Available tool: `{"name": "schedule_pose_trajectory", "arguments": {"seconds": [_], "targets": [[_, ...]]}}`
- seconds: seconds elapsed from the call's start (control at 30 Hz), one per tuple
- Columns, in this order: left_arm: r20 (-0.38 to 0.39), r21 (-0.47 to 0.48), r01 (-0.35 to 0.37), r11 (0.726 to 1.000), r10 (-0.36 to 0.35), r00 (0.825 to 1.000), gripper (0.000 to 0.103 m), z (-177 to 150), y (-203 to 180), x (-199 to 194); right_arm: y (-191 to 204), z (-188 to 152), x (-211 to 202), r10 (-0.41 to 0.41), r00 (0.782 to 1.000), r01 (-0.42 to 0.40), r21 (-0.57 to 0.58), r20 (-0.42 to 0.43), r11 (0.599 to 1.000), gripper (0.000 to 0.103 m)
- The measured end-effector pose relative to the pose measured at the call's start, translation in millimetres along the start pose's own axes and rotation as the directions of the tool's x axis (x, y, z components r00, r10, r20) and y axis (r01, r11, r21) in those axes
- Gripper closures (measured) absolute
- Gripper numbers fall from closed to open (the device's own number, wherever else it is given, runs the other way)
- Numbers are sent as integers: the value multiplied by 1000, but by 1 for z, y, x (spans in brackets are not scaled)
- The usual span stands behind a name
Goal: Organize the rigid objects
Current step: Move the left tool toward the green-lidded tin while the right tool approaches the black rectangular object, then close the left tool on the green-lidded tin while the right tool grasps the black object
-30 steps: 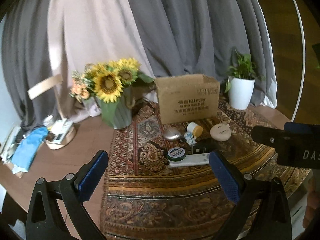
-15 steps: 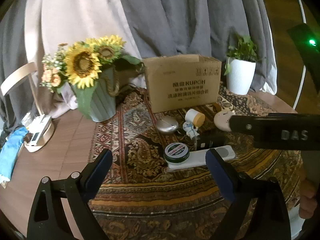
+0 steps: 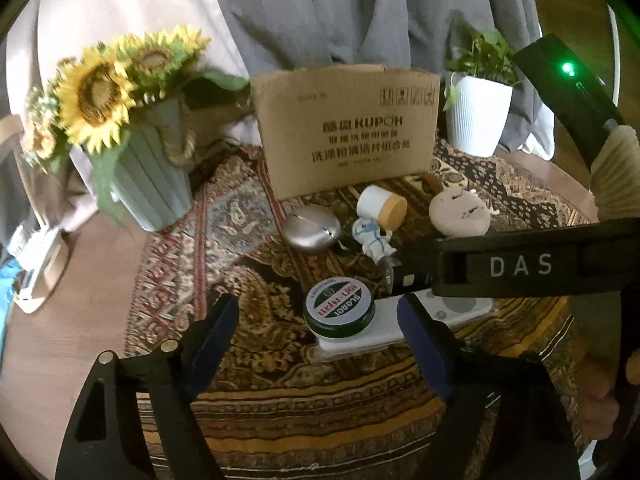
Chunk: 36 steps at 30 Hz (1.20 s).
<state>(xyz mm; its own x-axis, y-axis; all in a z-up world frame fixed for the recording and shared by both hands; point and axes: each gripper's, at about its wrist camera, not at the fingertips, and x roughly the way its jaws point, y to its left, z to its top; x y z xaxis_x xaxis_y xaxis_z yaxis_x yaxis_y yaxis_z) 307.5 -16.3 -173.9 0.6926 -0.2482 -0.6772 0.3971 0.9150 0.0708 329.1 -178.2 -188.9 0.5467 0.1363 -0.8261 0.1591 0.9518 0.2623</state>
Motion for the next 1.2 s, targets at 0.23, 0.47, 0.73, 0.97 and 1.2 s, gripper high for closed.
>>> {"name": "schedule_pose_trajectory", "arguments": {"seconds": [0.23,0.47,0.73,0.97,1.2], "targets": [[-27,-26,43,999,-44,999,26,1,2,18,-3,8,26,4,999,-3,27,-48,1000,13],[-46,-24,76,997,-77,996,33,3,3,33,1,13,46,16,994,-13,26,-104,1000,13],[-81,-27,105,994,-107,991,51,2,1,48,3,17,56,3,992,-1,13,-123,1000,25],[-75,-38,95,995,-98,992,54,4,-1,48,-3,17,52,19,994,-18,12,-112,1000,26],[-70,-82,59,995,-65,995,54,6,1,38,-12,12,39,34,995,-32,30,-97,999,26]]}}
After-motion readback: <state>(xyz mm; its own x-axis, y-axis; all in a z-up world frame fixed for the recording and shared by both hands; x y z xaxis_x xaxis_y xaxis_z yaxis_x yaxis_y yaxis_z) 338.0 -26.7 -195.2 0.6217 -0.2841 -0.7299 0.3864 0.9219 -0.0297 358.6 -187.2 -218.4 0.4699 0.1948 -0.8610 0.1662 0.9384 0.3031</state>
